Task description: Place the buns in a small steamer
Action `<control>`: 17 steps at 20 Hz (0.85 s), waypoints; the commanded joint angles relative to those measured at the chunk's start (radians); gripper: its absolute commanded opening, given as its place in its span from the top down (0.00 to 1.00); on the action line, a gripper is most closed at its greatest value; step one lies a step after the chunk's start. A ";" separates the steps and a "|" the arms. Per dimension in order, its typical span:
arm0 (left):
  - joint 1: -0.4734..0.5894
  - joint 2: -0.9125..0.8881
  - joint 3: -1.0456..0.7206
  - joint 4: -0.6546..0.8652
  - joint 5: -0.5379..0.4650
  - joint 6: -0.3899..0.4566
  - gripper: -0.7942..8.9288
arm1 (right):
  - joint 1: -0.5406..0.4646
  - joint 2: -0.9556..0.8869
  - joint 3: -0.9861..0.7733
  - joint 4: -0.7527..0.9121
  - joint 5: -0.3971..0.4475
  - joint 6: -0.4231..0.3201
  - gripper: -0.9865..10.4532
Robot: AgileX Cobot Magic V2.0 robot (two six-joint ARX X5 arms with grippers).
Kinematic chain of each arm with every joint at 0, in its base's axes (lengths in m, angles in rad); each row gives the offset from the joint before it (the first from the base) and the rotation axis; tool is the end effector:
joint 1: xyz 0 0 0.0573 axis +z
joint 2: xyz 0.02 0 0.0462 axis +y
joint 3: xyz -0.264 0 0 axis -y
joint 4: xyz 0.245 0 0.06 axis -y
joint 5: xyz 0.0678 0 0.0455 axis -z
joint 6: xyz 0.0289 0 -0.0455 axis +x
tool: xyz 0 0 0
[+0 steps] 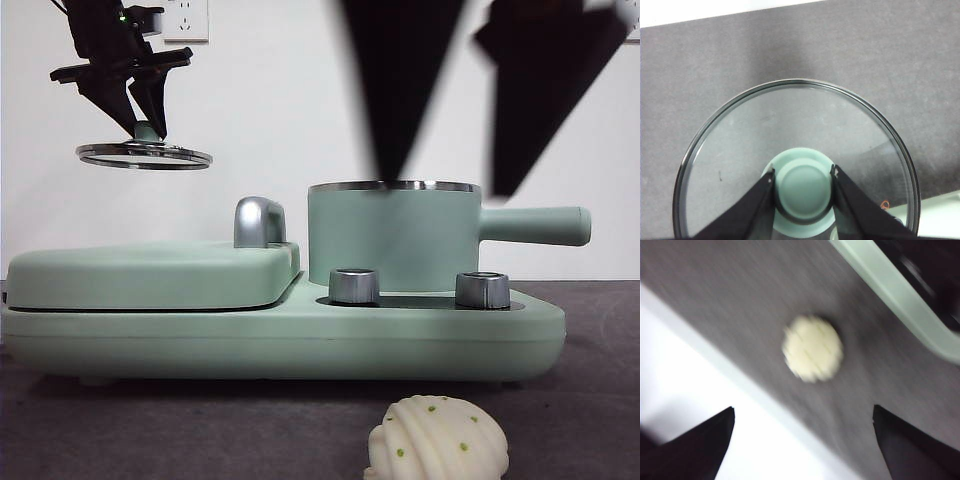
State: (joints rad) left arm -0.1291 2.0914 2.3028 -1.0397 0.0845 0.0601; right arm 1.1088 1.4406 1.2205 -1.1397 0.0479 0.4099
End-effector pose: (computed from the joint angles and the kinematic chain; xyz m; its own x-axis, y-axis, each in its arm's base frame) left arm 0.4396 -0.0595 0.3714 0.6572 -0.1704 -0.7342 0.2284 0.9733 -0.0215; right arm 0.1163 0.2305 0.2758 0.1361 0.1659 -0.9767 -0.6423 0.7654 0.0405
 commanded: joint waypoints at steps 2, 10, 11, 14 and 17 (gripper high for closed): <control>-0.002 0.011 0.045 0.008 0.005 0.003 0.90 | 0.013 0.012 -0.106 0.153 0.006 0.066 0.53; -0.044 0.007 0.045 0.007 0.005 0.000 0.90 | -0.104 0.020 -0.321 0.377 -0.135 0.045 0.53; -0.050 0.005 0.045 0.008 0.005 0.000 0.90 | -0.104 0.023 -0.335 0.399 -0.126 0.045 0.53; -0.068 -0.006 0.045 0.008 0.005 0.000 0.90 | -0.103 0.024 -0.345 0.456 -0.118 0.033 0.53; -0.078 -0.033 0.045 0.014 0.005 0.000 0.90 | -0.105 0.032 -0.345 0.479 -0.069 0.020 0.54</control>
State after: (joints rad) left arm -0.2020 2.0811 2.3028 -1.0515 0.0845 0.0597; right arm 0.9932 1.4502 0.8722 -0.6640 -0.0277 0.4419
